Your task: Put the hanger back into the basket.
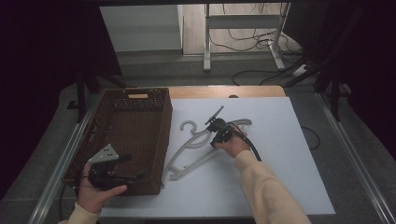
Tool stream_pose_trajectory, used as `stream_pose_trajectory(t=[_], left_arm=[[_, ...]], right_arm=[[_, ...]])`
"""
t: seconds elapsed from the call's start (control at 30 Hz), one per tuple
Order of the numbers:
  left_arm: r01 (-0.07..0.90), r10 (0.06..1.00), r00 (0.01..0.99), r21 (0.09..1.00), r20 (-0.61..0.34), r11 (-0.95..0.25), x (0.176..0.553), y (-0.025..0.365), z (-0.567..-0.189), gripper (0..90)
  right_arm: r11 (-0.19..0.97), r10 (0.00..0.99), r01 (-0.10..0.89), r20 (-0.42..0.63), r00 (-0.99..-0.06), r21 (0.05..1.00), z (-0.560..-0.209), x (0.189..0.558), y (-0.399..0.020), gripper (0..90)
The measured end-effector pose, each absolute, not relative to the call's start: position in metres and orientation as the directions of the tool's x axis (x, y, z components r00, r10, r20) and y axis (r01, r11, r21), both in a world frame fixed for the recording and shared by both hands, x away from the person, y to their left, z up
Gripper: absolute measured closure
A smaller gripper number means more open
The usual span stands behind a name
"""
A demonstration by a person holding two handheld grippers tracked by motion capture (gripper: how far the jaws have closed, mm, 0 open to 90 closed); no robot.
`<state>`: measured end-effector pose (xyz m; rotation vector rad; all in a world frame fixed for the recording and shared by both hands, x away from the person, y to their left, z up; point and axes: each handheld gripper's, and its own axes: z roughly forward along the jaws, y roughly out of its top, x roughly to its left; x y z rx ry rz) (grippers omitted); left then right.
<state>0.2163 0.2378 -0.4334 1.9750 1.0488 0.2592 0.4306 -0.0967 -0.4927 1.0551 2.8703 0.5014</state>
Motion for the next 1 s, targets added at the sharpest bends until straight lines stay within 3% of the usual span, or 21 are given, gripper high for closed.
stream_pose_trajectory(t=[0.47,1.0], left_arm=[[0.577,0.755,0.625,0.769,-0.198,-0.276,0.216,0.237,-0.432,13.9],[0.578,0.751,0.630,0.765,-0.198,-0.283,0.217,0.235,-0.432,14.1]], right_arm=[[0.730,0.620,0.614,0.085,-0.780,0.299,-0.492,0.402,-0.122,89.7],[0.730,0.610,0.617,0.127,-0.782,0.294,-0.498,0.340,-0.173,89.7]])
